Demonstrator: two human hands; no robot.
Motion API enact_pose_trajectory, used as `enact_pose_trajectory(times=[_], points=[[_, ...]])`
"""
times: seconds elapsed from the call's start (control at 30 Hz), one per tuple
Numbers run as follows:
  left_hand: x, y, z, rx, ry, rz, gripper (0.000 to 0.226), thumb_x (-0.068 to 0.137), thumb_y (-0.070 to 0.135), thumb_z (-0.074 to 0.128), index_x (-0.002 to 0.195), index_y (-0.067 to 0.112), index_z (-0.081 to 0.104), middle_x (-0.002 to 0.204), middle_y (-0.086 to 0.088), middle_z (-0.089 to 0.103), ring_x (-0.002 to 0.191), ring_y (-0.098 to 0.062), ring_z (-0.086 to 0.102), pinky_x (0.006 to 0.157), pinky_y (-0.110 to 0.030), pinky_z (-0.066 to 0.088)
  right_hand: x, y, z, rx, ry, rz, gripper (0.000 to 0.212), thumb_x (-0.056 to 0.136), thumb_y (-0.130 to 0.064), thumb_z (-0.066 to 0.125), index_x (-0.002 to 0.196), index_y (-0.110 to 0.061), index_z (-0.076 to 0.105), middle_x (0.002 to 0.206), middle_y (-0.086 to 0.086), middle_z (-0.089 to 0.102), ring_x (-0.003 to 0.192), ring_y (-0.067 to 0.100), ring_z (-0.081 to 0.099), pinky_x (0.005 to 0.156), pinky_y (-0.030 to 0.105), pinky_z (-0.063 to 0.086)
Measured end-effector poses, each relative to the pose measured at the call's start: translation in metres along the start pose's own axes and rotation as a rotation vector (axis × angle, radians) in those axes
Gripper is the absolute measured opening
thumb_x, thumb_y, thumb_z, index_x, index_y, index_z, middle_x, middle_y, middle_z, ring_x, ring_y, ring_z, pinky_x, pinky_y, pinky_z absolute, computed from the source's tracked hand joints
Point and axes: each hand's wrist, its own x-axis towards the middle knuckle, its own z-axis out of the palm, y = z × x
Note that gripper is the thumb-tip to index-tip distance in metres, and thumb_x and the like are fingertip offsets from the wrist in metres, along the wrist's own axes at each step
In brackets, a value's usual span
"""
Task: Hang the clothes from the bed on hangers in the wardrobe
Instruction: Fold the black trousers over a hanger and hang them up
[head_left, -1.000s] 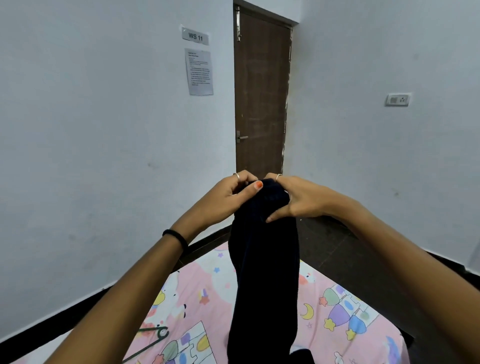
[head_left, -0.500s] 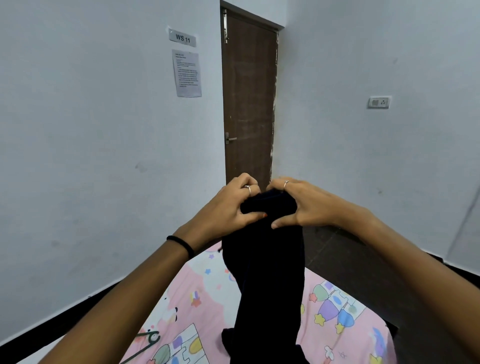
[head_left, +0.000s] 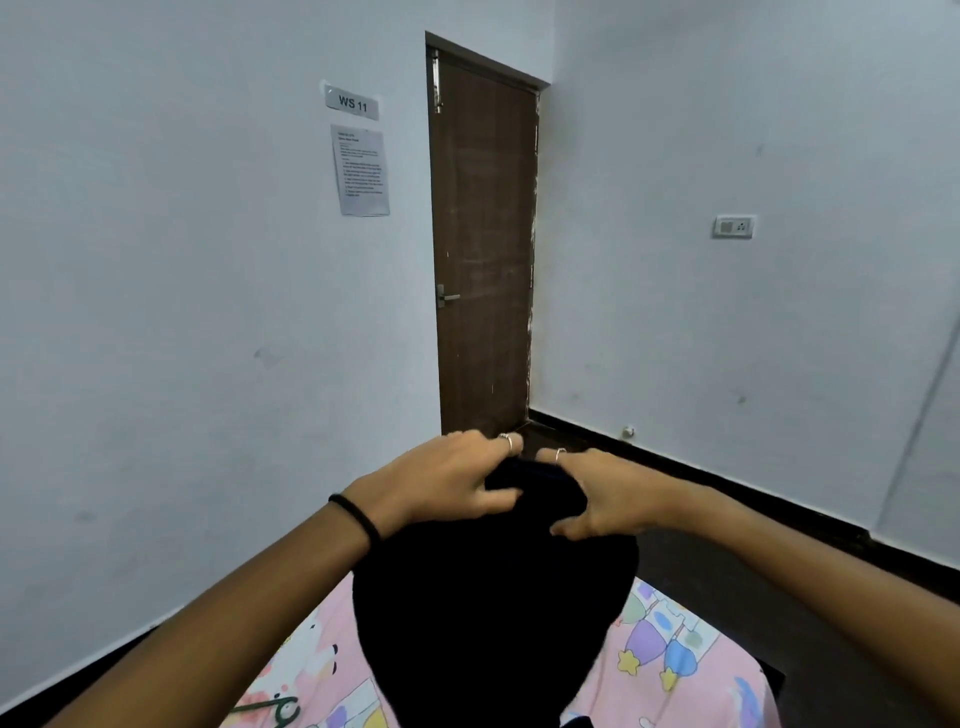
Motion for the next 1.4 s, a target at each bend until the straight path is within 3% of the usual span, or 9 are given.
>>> enact_pose_trajectory(times=[0.17, 0.43, 0.57, 0.67, 0.73, 0.83, 1.07, 1.3, 1.4], points=[[-0.013, 0.006, 0.031, 0.126, -0.051, 0.014, 0.075, 0.077, 0.064, 0.064, 0.132, 0.024, 0.032, 0.112, -0.002, 0.062, 0.099, -0.024, 0.059, 0.078, -0.035, 0.045, -0.016, -0.004, -0.001, -0.213, 0.145, -0.058, 0.029, 0.074, -0.029, 0.062, 0.099, -0.031, 0.048, 0.094, -0.010, 0.061, 0.090, 0.011, 0.057, 0.073, 0.036, 0.049], [-0.013, 0.025, 0.068, -0.204, 0.224, -0.079, 0.091, 0.080, 0.026, 0.063, 0.132, 0.056, -0.006, 0.129, 0.003, 0.053, 0.095, -0.021, 0.058, 0.080, -0.023, 0.042, -0.038, 0.007, -0.048, -0.149, 0.245, -0.132, 0.028, 0.066, -0.012, 0.062, 0.093, -0.018, 0.063, 0.089, -0.003, 0.060, 0.081, 0.013, 0.057, 0.073, 0.034, 0.048], [0.005, 0.035, 0.035, -0.199, 0.175, 0.118, 0.084, 0.092, 0.013, 0.054, 0.138, 0.060, 0.000, 0.136, 0.007, 0.049, 0.102, -0.022, 0.058, 0.090, -0.015, 0.043, -0.056, 0.022, -0.098, -0.300, 0.200, -0.045, 0.034, 0.070, -0.009, 0.064, 0.101, -0.024, 0.065, 0.088, -0.004, 0.067, 0.084, 0.014, 0.061, 0.070, 0.026, 0.042], [0.034, 0.035, -0.022, 0.223, -0.033, 0.186, 0.074, 0.096, 0.009, 0.034, 0.142, 0.061, 0.009, 0.121, 0.000, 0.045, 0.085, -0.026, 0.060, 0.080, -0.034, 0.047, -0.067, 0.032, -0.133, -0.523, 0.119, 0.062, 0.031, 0.083, -0.022, 0.063, 0.111, -0.032, 0.059, 0.103, -0.006, 0.066, 0.102, 0.019, 0.060, 0.071, 0.026, 0.034], [0.063, 0.043, -0.066, 0.379, -0.052, 0.135, 0.037, 0.099, 0.025, 0.038, 0.133, 0.039, 0.044, 0.110, -0.003, 0.052, 0.088, -0.028, 0.060, 0.077, -0.034, 0.044, -0.072, 0.038, -0.159, -0.576, 0.129, 0.100, 0.033, 0.087, -0.027, 0.064, 0.119, -0.030, 0.056, 0.115, -0.004, 0.063, 0.112, 0.020, 0.055, 0.075, 0.026, 0.033], [0.102, 0.059, -0.132, 0.536, -0.059, 0.008, 0.018, 0.095, 0.035, 0.053, 0.104, 0.021, 0.056, 0.088, -0.002, 0.055, 0.089, -0.028, 0.057, 0.070, -0.030, 0.035, -0.082, 0.040, -0.210, -0.599, 0.262, 0.101, 0.041, 0.085, -0.027, 0.068, 0.124, -0.023, 0.055, 0.121, 0.002, 0.060, 0.117, 0.027, 0.053, 0.084, 0.031, 0.040], [0.130, 0.108, -0.242, 0.277, -0.028, -0.025, 0.047, 0.078, 0.026, 0.078, 0.121, 0.037, 0.063, 0.123, 0.009, 0.061, 0.107, -0.007, 0.055, 0.092, -0.015, 0.038, -0.133, 0.020, -0.311, -0.544, 0.518, 0.093, 0.027, 0.083, -0.021, 0.072, 0.105, -0.010, 0.061, 0.091, 0.009, 0.061, 0.084, 0.027, 0.052, 0.067, 0.030, 0.036], [0.132, 0.156, -0.269, 0.407, -0.154, -0.136, 0.072, 0.084, 0.000, 0.058, 0.134, 0.050, 0.044, 0.124, 0.016, 0.056, 0.081, 0.007, 0.053, 0.064, -0.002, 0.037, -0.171, 0.016, -0.334, -0.359, 0.521, 0.125, 0.016, 0.082, -0.028, 0.074, 0.084, -0.019, 0.061, 0.076, 0.000, 0.062, 0.065, 0.011, 0.057, 0.050, 0.024, 0.040], [0.141, 0.178, -0.272, 0.470, -0.124, -0.262, 0.064, 0.086, 0.010, 0.063, 0.135, 0.047, 0.046, 0.091, 0.020, 0.055, 0.069, -0.002, 0.049, 0.054, -0.003, 0.038, -0.171, 0.018, -0.331, -0.266, 0.566, 0.147, 0.021, 0.079, -0.030, 0.077, 0.085, -0.013, 0.066, 0.080, 0.009, 0.065, 0.068, 0.020, 0.059, 0.057, 0.027, 0.045]])
